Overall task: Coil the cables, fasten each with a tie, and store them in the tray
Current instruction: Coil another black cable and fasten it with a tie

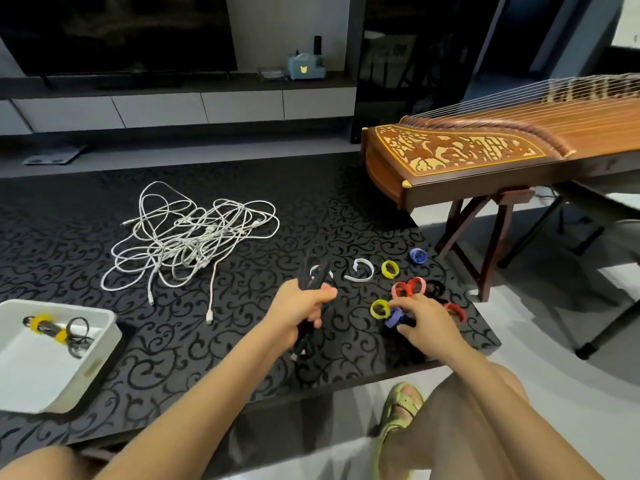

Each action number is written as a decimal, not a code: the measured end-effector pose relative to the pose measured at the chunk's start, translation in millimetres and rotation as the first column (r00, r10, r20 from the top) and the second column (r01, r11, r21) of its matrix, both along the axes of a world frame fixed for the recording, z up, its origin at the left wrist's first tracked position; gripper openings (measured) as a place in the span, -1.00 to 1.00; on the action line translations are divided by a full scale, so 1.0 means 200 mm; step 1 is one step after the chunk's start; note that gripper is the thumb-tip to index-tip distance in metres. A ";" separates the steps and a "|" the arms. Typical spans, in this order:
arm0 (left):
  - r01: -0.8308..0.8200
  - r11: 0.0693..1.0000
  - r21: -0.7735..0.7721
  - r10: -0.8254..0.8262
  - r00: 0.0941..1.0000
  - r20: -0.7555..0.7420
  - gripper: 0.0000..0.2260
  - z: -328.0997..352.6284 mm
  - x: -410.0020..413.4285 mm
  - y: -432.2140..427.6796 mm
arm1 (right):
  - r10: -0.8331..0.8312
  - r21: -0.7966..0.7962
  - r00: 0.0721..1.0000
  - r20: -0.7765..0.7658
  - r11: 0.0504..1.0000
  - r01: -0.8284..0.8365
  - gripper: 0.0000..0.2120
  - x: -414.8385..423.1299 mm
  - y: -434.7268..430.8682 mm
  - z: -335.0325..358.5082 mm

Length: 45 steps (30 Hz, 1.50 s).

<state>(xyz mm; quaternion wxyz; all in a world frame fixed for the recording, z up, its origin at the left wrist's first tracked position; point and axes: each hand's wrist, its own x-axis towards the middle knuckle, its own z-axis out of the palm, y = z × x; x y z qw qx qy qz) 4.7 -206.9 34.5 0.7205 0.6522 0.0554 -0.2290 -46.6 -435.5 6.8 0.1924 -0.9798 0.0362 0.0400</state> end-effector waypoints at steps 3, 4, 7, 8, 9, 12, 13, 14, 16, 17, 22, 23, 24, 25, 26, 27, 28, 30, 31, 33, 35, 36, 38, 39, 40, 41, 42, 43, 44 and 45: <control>0.093 0.993 0.077 -0.101 0.990 0.095 -0.79 -0.06 -0.04 -0.18 | -0.064 0.172 0.995 0.076 0.984 0.050 -0.72 0.05 0.01 -0.02; 0.106 0.987 0.118 -0.121 0.984 0.131 -0.81 -0.08 -0.04 -0.22 | -0.092 0.249 0.992 0.083 0.966 0.069 -0.75 0.06 0.02 -0.01; 0.076 0.974 0.212 -0.113 0.979 0.168 -0.94 -0.13 -0.03 -0.30 | -0.089 0.471 0.992 0.089 0.881 0.036 -0.87 0.12 0.05 0.00; 0.044 0.977 0.208 -0.077 0.985 0.154 -0.92 -0.14 -0.01 -0.30 | -0.087 0.531 0.993 0.084 0.847 0.030 -0.91 0.13 0.06 0.01; 0.006 0.983 0.186 -0.032 0.991 0.133 -0.89 -0.16 0.00 -0.30 | -0.095 0.580 0.993 0.071 0.814 0.037 -0.94 0.15 0.07 0.01; -0.084 0.992 0.093 0.080 0.996 0.046 -0.92 -0.17 0.05 -0.29 | -0.095 0.642 0.996 -0.002 0.763 0.074 -0.94 0.19 0.10 0.00; -0.085 0.992 0.089 0.083 0.996 0.026 -0.94 -0.18 0.06 -0.28 | -0.093 0.657 0.995 -0.018 0.749 0.082 -0.93 0.20 0.11 0.00; -0.072 0.992 0.103 0.070 0.997 0.018 -0.94 -0.19 0.08 -0.27 | -0.099 0.682 0.995 -0.033 0.725 0.095 -0.92 0.21 0.11 -0.01; -0.019 0.984 0.177 0.017 1.000 0.016 -0.91 -0.20 0.11 -0.25 | -0.121 0.734 0.991 -0.057 0.668 0.124 -0.89 0.23 0.12 -0.02; 0.018 0.974 0.227 -0.024 0.999 0.022 -0.91 -0.20 0.12 -0.24 | -0.133 0.745 0.989 -0.060 0.653 0.133 -0.86 0.24 0.11 -0.02; 0.046 0.949 0.313 -0.069 0.996 0.062 -0.93 -0.20 0.16 -0.24 | -0.143 0.828 0.987 -0.074 0.543 0.141 -0.78 0.28 0.08 -0.04; 0.009 0.961 0.277 -0.027 0.998 0.061 -0.92 -0.20 0.17 -0.24 | -0.147 0.829 0.986 -0.080 0.539 0.148 -0.77 0.28 0.08 -0.04; -0.022 0.974 0.224 0.011 0.999 0.050 -0.92 -0.20 0.17 -0.25 | -0.163 0.824 0.983 -0.089 0.542 0.164 -0.75 0.29 0.08 -0.05; -0.042 0.983 0.178 0.036 0.999 0.037 -0.94 -0.19 0.17 -0.25 | -0.200 0.818 0.975 -0.099 0.541 0.194 -0.73 0.30 0.09 -0.06; -0.052 0.985 0.166 0.048 0.998 0.033 -0.94 -0.18 0.17 -0.25 | -0.266 0.818 0.956 -0.123 0.518 0.249 -0.71 0.32 0.10 -0.07; -0.066 0.979 0.193 0.058 0.997 0.048 -0.93 -0.18 0.16 -0.25 | -0.357 0.828 0.919 -0.168 0.454 0.328 -0.71 0.34 0.11 -0.08; -0.091 0.965 0.244 0.074 0.994 0.080 -0.91 -0.18 0.15 -0.24 | -0.451 0.840 0.865 -0.221 0.363 0.404 -0.72 0.37 0.11 -0.07; -0.159 0.938 0.308 0.120 0.982 0.144 -0.87 -0.18 0.14 -0.21 | -0.550 0.842 0.789 -0.274 0.260 0.474 -0.75 0.40 0.08 -0.06; -0.180 0.940 0.291 0.141 0.978 0.150 -0.87 -0.18 0.14 -0.19 | -0.544 0.835 0.795 -0.270 0.278 0.474 -0.77 0.41 0.07 -0.06; -0.194 0.957 0.214 0.172 0.978 0.116 -0.88 -0.15 0.14 -0.14 | -0.469 0.819 0.854 -0.226 0.383 0.428 -0.78 0.41 0.08 -0.05; -0.216 0.961 0.171 0.203 0.975 0.090 -0.87 -0.13 0.15 -0.09 | -0.403 0.756 0.900 -0.166 0.534 0.379 -0.81 0.40 0.11 -0.04; -0.227 0.958 0.174 0.214 0.972 0.093 -0.86 -0.11 0.15 -0.07 | -0.384 0.703 0.914 -0.129 0.615 0.358 -0.83 0.40 0.11 -0.04; -0.243 0.951 0.191 0.226 0.968 0.109 -0.85 -0.09 0.15 -0.02 | -0.348 0.530 0.936 -0.055 0.784 0.322 -0.88 0.40 0.13 -0.04; -0.250 0.948 0.196 0.231 0.966 0.115 -0.84 -0.08 0.15 0.01 | -0.330 0.421 0.944 -0.020 0.853 0.307 -0.88 0.40 0.14 -0.04; -0.256 0.946 0.199 0.236 0.964 0.119 -0.83 -0.07 0.16 0.02 | -0.319 0.323 0.948 0.007 0.898 0.300 -0.87 0.40 0.15 -0.03; -0.266 0.943 0.201 0.245 0.962 0.121 -0.83 -0.06 0.16 0.04 | -0.311 0.252 0.950 0.023 0.921 0.296 -0.86 0.39 0.16 -0.03; -0.274 0.941 0.200 0.254 0.960 0.118 -0.83 -0.06 0.17 0.06 | -0.307 0.208 0.951 0.035 0.933 0.293 -0.86 0.39 0.17 -0.02; -0.277 0.941 0.196 0.260 0.959 0.110 -0.83 -0.05 0.17 0.07 | -0.307 0.187 0.951 0.042 0.937 0.295 -0.87 0.39 0.18 -0.02; -0.277 0.942 0.190 0.261 0.960 0.102 -0.84 -0.05 0.18 0.07 | -0.315 0.181 0.948 0.051 0.936 0.301 -0.88 0.39 0.18 -0.02; -0.276 0.944 0.183 0.263 0.960 0.093 -0.84 -0.05 0.18 0.08 | -0.329 0.188 0.942 0.061 0.931 0.312 -0.88 0.39 0.19 -0.02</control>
